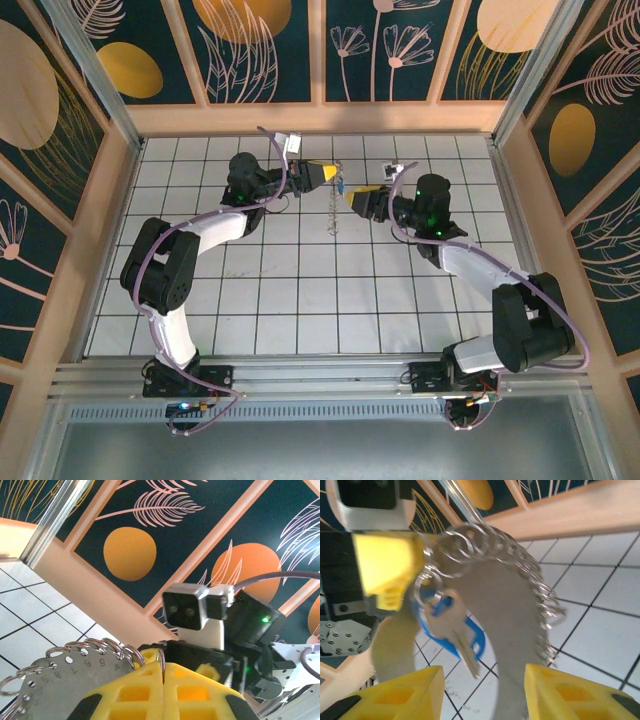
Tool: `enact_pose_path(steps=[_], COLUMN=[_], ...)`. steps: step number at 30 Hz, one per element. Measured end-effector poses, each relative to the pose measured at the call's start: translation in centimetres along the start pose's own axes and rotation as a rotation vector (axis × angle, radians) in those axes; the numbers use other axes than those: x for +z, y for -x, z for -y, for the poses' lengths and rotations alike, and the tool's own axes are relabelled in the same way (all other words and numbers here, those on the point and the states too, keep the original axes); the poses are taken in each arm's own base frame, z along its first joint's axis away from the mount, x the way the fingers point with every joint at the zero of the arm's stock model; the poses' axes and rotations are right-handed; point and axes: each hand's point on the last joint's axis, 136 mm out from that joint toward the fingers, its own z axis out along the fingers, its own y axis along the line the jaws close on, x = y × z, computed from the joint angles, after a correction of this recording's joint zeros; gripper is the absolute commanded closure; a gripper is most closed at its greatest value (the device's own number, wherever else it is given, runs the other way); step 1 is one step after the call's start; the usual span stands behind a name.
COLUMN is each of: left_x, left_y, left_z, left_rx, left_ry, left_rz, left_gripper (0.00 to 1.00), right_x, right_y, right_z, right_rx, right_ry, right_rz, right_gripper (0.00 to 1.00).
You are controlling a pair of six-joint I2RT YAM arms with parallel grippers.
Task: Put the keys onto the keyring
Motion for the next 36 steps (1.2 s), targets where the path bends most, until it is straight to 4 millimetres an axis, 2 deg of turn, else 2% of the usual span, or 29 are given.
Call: enact_pose_path(steps=[9, 14, 20, 24, 36], left_x=[0.1, 0.2, 0.3, 0.3, 0.3], left_y=[-0.1, -0.2, -0.2, 0.1, 0.2], left_z=[0.0, 0.1, 0.3, 0.3, 0.6], left_rx=[-0.002, -0.003, -0.012, -0.015, -0.015], left_ry=[-0.001, -0.004, -0.007, -0.005, -0.012], left_rz=[-0.002, -0.004, -0.001, 0.014, 0.027], left_gripper=[1.00, 1.00, 1.00, 1.00, 1.00], right_x=[0.5, 1.4, 2.5, 2.7, 3.1], right_y=[0.7, 1.6, 1.1, 0.7, 0.2], right_z=[-1.3, -1.3, -0.8, -1.3, -2.9], right_rx=[-0.056, -0.067, -0.065, -0.068, -0.072], right_ry=[0.016, 0.023, 0.029, 0.048, 0.107], right_rz=[0.019, 0.024, 0.001, -0.013, -0.034], right_gripper=[0.52, 0.57, 0.80, 1.00, 1.00])
